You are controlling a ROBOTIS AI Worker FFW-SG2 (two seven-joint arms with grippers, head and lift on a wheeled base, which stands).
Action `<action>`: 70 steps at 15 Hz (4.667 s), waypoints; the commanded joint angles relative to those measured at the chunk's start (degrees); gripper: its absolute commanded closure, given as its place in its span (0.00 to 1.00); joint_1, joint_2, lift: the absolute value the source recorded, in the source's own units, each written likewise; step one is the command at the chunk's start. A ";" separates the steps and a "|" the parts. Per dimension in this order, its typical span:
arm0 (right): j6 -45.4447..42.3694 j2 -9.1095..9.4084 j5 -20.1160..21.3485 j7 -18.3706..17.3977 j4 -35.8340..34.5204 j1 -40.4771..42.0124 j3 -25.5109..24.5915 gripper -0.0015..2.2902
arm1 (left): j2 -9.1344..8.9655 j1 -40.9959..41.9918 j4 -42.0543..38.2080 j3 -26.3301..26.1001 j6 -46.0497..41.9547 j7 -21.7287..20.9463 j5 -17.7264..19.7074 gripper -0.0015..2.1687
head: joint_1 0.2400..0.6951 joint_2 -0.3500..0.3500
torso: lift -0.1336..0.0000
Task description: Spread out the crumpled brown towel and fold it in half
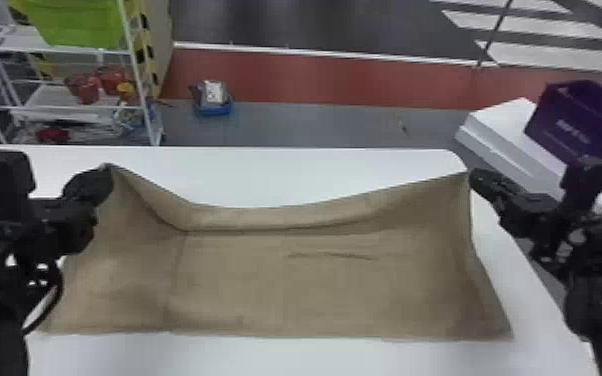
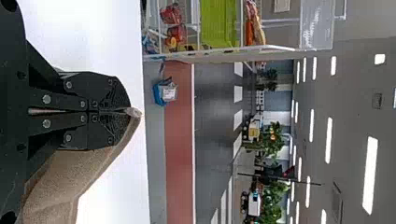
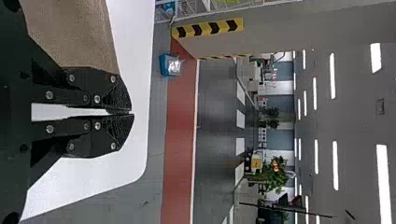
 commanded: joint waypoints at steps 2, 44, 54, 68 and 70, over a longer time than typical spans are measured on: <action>-0.76 -0.35 3.15 -2.18 2.40 -0.46 0.45 0.00 | -0.15 0.10 1.85 -0.91 -0.36 1.47 -5.25 0.00 | 1.00 0.27 | 0.08; 35.80 -0.88 -2.91 10.66 -33.90 28.02 -1.31 0.66 | 0.44 24.71 -18.19 2.96 17.57 0.06 -1.29 0.82 | 1.00 0.41 | 0.08; 38.79 -2.28 -2.91 13.82 -33.98 28.81 -2.19 0.66 | 0.53 27.70 -20.04 3.66 17.57 -0.82 -1.64 0.82 | 1.00 0.41 | 0.08; 41.42 -2.99 -2.74 15.75 -36.71 28.81 -5.18 0.66 | 0.44 24.09 -18.63 0.76 15.81 -0.38 -2.43 0.82 | 1.00 0.33 | 0.08; 41.60 -2.99 -2.74 15.84 -36.71 28.72 -5.09 0.66 | 0.44 23.48 -17.40 0.76 15.99 -0.38 -3.22 0.82 | 1.00 0.33 | 0.08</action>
